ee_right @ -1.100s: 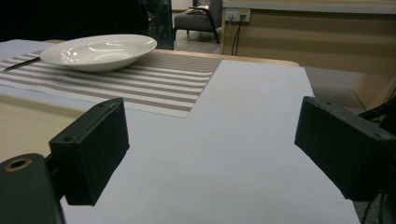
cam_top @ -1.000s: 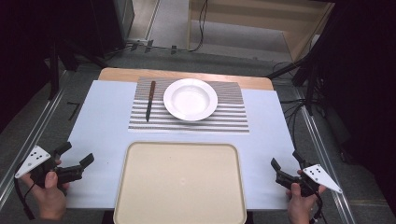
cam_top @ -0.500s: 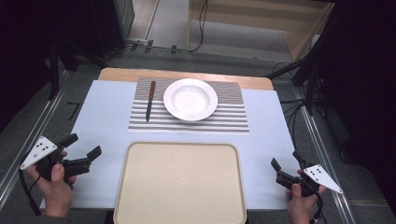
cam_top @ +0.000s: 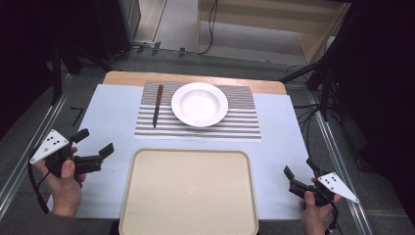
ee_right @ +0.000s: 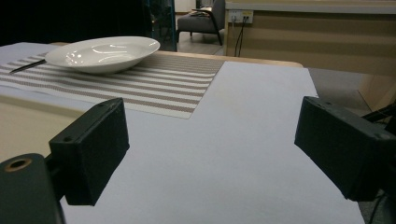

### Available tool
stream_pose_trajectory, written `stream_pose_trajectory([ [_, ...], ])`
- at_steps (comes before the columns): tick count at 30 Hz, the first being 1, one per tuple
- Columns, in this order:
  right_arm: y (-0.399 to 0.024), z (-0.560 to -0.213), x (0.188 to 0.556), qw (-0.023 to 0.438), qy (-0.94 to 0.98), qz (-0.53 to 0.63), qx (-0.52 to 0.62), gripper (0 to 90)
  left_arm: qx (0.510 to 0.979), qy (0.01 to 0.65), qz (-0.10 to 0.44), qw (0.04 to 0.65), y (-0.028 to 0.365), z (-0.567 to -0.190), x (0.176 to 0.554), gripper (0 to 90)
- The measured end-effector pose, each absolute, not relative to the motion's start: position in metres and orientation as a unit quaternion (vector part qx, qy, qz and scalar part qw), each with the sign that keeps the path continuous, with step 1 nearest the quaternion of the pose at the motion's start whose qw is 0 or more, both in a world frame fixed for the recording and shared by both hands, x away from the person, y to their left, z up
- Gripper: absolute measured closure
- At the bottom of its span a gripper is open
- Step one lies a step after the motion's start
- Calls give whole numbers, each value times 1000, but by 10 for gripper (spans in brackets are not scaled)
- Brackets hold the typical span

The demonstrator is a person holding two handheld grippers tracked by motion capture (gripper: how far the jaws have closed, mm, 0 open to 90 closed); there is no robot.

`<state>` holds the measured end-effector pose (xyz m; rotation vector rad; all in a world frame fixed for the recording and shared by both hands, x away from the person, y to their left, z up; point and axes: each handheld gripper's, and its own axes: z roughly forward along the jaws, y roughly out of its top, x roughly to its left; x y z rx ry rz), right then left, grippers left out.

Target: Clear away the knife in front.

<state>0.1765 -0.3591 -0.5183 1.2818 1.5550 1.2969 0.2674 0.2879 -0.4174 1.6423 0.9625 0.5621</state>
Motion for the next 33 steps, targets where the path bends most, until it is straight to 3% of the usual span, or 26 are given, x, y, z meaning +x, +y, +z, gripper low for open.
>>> stream_pose_trajectory([
  [33,-357,-519,178,360,609,500,499,84,716,393,224,533,251,-401,321,0],
])
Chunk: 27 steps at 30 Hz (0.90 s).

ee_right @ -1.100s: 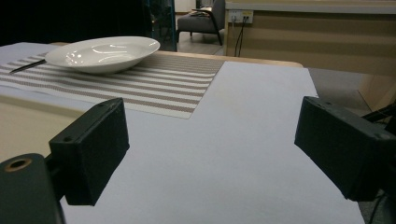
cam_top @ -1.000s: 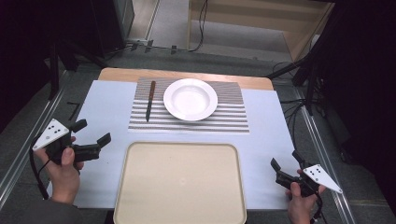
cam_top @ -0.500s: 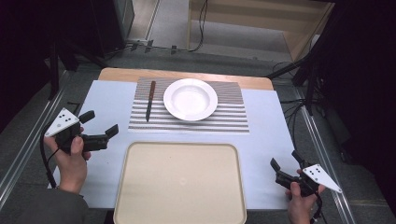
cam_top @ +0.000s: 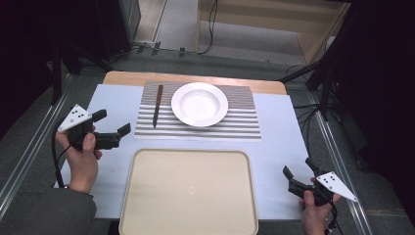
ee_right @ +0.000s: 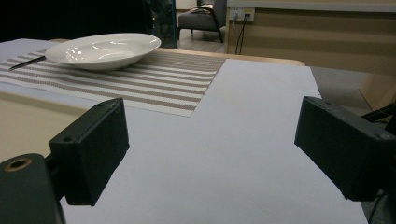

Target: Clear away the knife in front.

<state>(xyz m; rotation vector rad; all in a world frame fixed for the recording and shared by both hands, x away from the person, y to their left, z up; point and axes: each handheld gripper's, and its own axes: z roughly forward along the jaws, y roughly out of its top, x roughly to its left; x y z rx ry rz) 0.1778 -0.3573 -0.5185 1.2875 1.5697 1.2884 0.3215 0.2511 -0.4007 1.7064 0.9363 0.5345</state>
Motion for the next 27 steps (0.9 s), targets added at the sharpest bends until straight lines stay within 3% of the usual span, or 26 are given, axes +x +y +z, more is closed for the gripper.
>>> stream_pose_trajectory([
  [27,-356,-519,178,365,609,497,499,84,735,395,201,513,212,-415,379,0],
])
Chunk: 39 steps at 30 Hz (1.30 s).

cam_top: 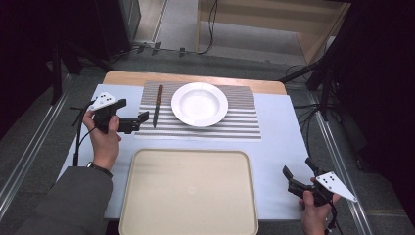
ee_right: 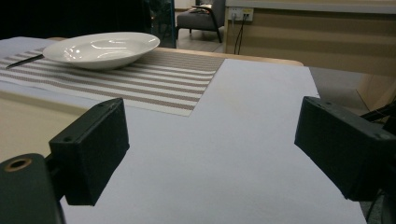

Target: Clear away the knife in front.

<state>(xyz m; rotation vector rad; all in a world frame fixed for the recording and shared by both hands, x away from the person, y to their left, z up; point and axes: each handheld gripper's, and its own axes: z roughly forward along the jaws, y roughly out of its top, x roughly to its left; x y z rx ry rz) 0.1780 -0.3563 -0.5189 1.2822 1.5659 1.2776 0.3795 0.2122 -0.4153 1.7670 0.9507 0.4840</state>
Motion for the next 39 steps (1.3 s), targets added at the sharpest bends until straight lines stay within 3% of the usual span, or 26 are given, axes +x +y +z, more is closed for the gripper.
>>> stream_pose_trajectory([
  [4,-356,-519,178,366,609,497,499,84,735,402,195,509,209,-418,387,0],
  [7,-356,-519,178,366,609,496,499,84,734,420,207,491,206,-421,394,116],
  [13,-356,-519,178,367,610,496,498,84,737,450,186,469,200,-424,412,183],
  [15,-356,-519,179,368,611,495,497,84,738,463,184,454,195,-425,422,297],
  [23,-355,-519,179,368,610,493,499,84,746,493,156,420,184,-429,448,429],
  [24,-355,-519,179,368,610,493,499,85,745,496,150,419,183,-430,452,493],
  [27,-355,-519,179,368,610,492,499,84,747,504,139,411,178,-430,466,541],
  [39,-353,-519,180,371,612,490,498,85,755,537,120,356,164,-446,508,608],
])
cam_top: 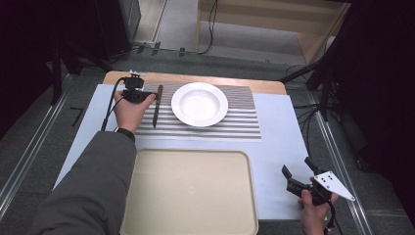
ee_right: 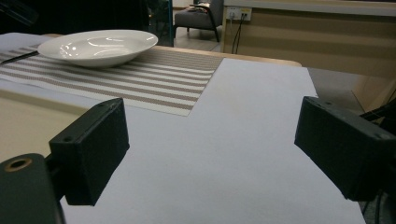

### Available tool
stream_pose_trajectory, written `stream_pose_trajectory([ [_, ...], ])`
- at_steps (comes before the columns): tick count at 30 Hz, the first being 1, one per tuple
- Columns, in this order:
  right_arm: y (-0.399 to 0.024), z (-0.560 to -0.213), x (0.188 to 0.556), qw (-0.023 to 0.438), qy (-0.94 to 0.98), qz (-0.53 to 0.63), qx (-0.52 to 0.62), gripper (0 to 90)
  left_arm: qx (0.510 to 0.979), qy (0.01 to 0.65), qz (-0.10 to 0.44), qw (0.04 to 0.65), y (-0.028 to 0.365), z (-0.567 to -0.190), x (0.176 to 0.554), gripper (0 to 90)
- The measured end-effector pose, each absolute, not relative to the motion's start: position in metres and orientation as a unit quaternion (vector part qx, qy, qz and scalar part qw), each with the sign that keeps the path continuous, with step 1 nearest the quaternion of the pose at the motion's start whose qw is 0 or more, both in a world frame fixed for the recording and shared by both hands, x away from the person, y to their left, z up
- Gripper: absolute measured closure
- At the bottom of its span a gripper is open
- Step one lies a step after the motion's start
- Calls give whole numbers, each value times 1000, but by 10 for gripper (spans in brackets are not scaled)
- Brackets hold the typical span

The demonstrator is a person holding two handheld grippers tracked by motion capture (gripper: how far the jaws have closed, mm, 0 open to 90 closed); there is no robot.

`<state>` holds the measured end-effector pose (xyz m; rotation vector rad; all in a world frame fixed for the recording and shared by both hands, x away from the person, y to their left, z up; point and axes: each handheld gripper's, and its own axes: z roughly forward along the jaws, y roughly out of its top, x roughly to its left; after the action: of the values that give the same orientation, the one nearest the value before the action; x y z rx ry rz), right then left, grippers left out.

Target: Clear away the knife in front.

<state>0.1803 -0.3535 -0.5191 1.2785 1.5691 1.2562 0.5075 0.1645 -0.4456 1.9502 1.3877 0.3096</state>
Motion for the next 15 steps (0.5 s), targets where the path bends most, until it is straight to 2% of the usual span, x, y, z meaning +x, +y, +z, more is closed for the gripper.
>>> stream_pose_trajectory([
  [1,-353,-519,180,371,612,490,498,85,755,537,120,356,164,-446,508,611],
  [2,-353,-519,181,372,612,488,498,84,756,551,126,329,160,-449,515,618],
  [8,-353,-519,181,374,613,487,498,85,761,559,108,311,152,-459,531,630],
  [15,-352,-519,181,378,613,484,497,85,762,571,109,284,143,-473,540,655],
])
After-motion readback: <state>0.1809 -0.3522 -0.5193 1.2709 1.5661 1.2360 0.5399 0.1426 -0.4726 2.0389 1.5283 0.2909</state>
